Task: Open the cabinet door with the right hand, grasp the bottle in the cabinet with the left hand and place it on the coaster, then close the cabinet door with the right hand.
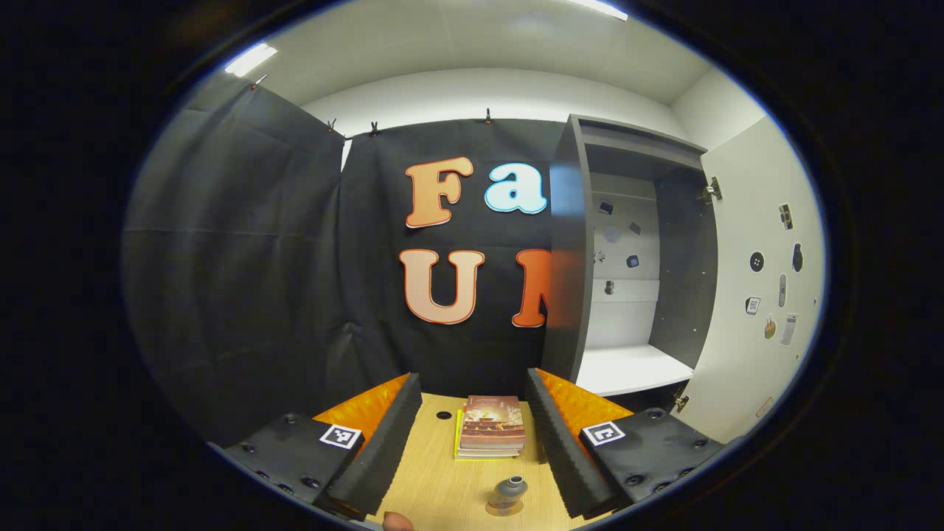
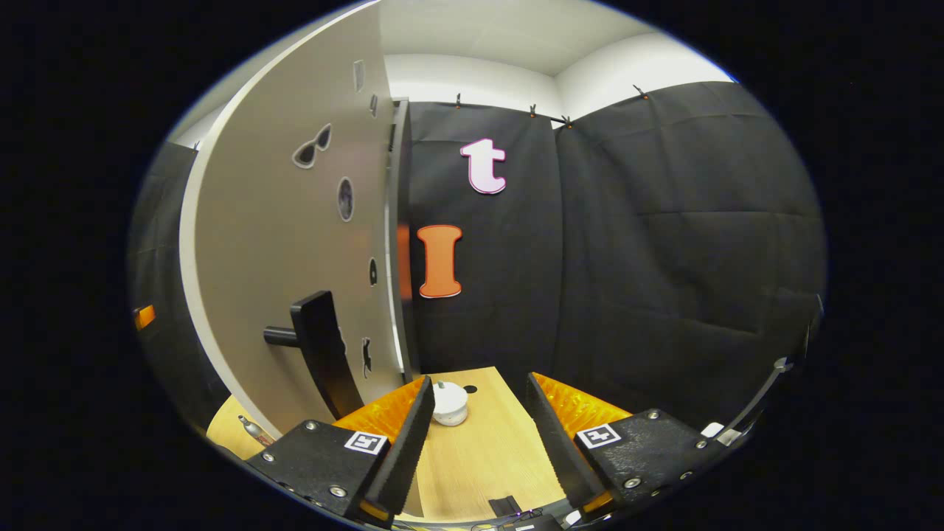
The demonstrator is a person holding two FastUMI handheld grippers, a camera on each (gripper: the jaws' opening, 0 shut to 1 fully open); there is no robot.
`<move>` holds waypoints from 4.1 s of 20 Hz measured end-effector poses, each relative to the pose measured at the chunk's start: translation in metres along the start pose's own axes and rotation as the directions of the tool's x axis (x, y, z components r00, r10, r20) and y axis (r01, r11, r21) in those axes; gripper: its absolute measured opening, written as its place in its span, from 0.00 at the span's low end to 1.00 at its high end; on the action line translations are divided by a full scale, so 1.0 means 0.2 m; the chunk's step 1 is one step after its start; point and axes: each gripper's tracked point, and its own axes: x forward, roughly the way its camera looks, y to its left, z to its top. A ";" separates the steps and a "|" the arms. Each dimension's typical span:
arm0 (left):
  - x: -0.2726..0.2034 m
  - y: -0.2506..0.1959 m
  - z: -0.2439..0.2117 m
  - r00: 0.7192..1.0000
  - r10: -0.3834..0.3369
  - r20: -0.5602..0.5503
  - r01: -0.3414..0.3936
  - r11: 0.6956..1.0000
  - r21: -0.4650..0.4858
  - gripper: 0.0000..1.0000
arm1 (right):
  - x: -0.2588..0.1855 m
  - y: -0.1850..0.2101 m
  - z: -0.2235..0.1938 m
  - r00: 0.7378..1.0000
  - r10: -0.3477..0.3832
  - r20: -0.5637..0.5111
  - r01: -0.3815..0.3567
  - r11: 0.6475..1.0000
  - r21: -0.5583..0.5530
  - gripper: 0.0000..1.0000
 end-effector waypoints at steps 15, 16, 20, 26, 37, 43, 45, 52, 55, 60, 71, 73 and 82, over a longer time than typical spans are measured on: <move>-0.03 0.42 0.10 0.999 0.013 0.044 -0.014 0.999 0.030 0.93 | -0.02 0.29 0.00 0.994 0.110 0.013 -0.110 0.994 0.027 0.72; -0.03 0.46 0.10 0.999 0.021 0.044 -0.022 0.999 0.032 0.93 | -0.02 0.31 0.00 0.993 0.115 0.014 -0.115 0.993 0.030 0.72; -0.04 0.58 0.12 0.998 0.029 0.058 -0.031 0.999 0.034 0.93 | -0.01 0.38 0.01 0.991 0.132 0.024 -0.133 0.990 0.047 0.83; -0.07 0.71 0.14 0.996 0.036 0.076 -0.039 0.999 0.031 0.93 | 0.07 0.54 0.02 0.976 0.211 0.046 -0.216 0.967 0.134 0.96; -0.07 0.93 0.09 0.994 0.091 0.056 -0.093 0.995 0.040 0.94 | 0.19 0.75 0.01 0.958 0.282 0.047 -0.285 0.949 0.131 0.93; -0.04 1.03 0.07 0.992 0.115 0.056 -0.117 0.992 0.040 0.93 | 0.24 0.79 0.03 0.958 0.282 0.048 -0.285 0.954 0.094 0.93; -0.03 1.03 0.06 0.992 0.113 0.057 -0.115 0.993 0.038 0.93 | 0.24 0.79 0.03 0.959 0.279 0.046 -0.282 0.956 0.077 0.93; 0.01 1.05 0.08 0.991 0.109 0.075 -0.113 0.992 0.048 0.93 | 0.26 0.81 0.05 0.967 0.248 0.053 -0.249 0.969 0.002 0.93; 0.03 1.06 0.06 0.991 0.113 0.071 -0.116 0.992 0.046 0.93 | 0.27 0.81 0.04 0.970 0.237 0.052 -0.237 0.971 0.006 0.93; 0.01 1.10 0.06 0.989 0.131 0.067 -0.134 0.989 0.056 0.93 | 0.30 0.83 0.04 0.972 0.229 0.047 -0.230 0.973 0.016 0.93; 0.03 1.10 0.11 0.987 0.139 0.077 -0.144 0.987 0.067 0.94 | 0.30 0.83 0.05 0.977 0.211 0.036 -0.210 0.977 -0.036 0.93; 0.03 1.09 0.13 0.987 0.138 0.078 -0.143 0.987 0.066 0.94 | 0.30 0.83 0.05 0.978 0.207 0.028 -0.206 0.977 -0.047 0.93; 0.09 1.01 0.21 0.990 0.104 0.097 -0.110 0.992 0.054 0.93 | 0.11 0.69 0.23 0.976 0.214 0.047 -0.209 0.974 -0.093 0.93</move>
